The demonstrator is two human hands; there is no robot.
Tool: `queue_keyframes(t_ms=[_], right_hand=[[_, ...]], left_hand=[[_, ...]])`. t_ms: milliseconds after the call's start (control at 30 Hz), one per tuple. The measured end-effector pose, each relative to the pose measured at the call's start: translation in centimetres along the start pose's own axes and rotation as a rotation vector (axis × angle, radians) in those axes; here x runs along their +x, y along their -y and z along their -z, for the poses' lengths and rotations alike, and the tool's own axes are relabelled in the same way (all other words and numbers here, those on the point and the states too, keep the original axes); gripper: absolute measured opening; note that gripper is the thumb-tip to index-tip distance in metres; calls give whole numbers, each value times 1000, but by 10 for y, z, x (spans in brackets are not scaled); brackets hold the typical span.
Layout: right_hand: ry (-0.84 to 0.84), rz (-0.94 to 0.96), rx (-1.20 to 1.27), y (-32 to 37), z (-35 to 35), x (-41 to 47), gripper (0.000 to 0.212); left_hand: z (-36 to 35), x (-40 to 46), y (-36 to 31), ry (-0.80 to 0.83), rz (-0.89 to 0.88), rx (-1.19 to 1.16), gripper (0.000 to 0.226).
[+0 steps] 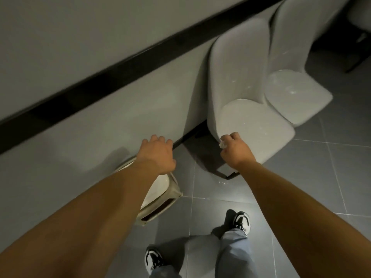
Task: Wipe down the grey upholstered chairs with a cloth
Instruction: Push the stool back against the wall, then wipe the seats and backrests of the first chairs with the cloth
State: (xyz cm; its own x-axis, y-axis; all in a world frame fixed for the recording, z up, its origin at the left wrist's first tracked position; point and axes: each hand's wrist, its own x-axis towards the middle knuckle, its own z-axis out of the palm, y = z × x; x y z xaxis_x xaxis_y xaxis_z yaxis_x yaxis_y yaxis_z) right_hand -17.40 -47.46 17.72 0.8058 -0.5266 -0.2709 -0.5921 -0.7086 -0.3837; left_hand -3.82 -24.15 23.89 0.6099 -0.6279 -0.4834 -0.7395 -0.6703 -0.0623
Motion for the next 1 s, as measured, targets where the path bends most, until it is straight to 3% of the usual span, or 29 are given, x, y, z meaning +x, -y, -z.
queue_keyframes(t_ms=[467,667,1000], right_hand=[[-62,-140,302,-244,145,61,43],[-68,-198,328,-291,149,97,43],[-131,-256,300,-284,154,160,39]], left_hand=[[91,100,-269,-40,-166,75,72],[115,156,-287,-45,-137,87,66],[115,235,-276,57,-230,30,60]])
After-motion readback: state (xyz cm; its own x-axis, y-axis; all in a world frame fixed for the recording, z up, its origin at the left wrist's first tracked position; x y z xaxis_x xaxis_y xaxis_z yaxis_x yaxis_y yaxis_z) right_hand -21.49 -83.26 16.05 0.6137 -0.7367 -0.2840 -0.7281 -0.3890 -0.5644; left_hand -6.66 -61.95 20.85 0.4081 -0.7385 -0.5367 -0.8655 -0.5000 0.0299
